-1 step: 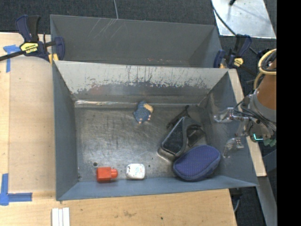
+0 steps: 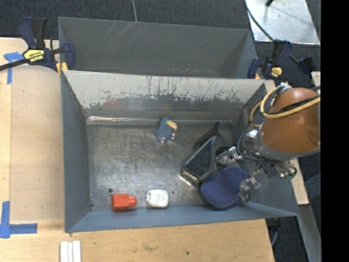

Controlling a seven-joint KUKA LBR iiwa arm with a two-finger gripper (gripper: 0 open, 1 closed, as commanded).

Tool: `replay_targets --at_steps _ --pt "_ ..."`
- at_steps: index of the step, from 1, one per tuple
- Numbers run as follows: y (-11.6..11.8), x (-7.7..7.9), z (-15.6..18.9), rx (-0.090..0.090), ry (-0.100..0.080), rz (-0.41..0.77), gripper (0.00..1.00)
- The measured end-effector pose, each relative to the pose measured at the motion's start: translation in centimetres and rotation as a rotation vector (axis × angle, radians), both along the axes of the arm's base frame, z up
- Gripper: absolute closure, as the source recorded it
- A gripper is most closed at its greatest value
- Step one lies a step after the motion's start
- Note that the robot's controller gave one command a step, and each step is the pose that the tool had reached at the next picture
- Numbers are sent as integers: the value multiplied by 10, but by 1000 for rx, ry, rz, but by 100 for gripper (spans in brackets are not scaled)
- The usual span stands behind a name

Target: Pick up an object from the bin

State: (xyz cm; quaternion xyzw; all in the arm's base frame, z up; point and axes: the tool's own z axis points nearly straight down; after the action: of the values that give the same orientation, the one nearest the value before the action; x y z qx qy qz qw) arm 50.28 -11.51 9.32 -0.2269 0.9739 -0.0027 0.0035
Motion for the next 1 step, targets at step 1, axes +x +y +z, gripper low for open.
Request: replay_targets --at_steps 1 --pt "1 1 1 1 0 5 100"
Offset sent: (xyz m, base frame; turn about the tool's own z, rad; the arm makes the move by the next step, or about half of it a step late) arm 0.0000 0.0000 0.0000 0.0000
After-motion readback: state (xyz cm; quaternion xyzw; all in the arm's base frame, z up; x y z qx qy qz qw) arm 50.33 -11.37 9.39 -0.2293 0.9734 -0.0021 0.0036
